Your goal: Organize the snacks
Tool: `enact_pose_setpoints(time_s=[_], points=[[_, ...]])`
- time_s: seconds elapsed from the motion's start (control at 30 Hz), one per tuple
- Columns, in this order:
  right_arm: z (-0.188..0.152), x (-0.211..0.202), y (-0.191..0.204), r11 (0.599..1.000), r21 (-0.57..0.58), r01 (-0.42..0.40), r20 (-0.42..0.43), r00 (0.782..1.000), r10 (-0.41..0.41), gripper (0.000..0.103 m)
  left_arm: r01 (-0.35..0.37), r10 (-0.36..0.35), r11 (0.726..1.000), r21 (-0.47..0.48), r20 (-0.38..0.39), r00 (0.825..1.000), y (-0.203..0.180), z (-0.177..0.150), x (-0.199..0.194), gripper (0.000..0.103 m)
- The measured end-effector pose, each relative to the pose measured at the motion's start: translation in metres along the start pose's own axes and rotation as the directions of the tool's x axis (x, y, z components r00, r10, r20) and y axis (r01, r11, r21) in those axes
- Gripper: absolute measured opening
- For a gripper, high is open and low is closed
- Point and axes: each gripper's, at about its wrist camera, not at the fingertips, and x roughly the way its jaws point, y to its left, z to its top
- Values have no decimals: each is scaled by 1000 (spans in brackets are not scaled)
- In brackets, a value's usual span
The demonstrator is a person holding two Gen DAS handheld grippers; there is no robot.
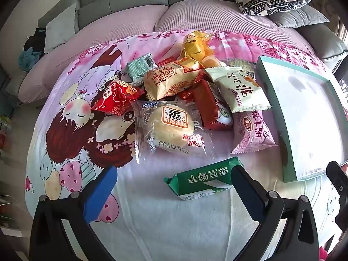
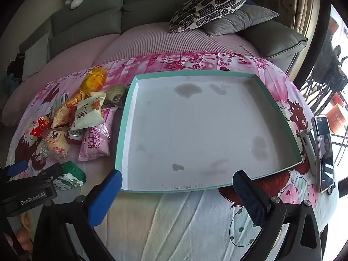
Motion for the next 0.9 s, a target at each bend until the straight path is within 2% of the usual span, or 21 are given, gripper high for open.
enact_pose_setpoints(time_s=[0.9], points=[[1, 0, -3, 1000, 8, -1, -3, 1000, 1, 103, 8, -8, 1000, 1, -4, 1000, 2, 2, 4, 103]])
